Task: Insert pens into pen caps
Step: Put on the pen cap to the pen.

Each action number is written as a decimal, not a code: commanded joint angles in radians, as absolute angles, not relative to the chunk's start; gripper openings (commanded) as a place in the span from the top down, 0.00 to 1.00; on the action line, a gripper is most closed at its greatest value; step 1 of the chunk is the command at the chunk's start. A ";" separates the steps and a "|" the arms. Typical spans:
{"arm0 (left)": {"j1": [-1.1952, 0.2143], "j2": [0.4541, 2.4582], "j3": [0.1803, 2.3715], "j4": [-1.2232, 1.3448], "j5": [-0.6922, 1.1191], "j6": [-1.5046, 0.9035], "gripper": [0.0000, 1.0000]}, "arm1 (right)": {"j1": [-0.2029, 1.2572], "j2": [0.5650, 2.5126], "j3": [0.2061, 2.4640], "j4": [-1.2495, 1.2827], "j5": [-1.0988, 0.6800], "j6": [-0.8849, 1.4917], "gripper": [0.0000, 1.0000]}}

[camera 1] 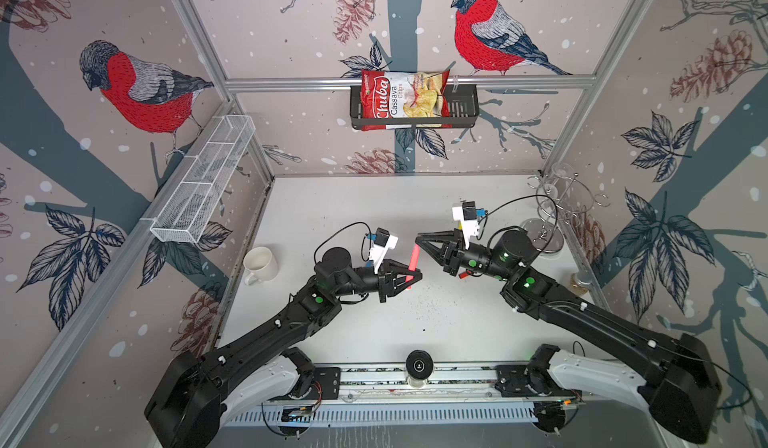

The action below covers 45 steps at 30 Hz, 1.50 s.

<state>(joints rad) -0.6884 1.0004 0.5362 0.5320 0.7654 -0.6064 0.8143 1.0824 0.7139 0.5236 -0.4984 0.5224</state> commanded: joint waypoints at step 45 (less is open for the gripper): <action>-0.649 0.959 0.570 0.591 0.618 -0.483 1.00 | 0.800 0.946 0.858 0.181 -0.554 0.414 0.43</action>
<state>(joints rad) -0.6510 0.9684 0.5694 0.5465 0.6567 -0.5179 0.8127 0.9707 0.8547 0.1444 -0.4953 0.4076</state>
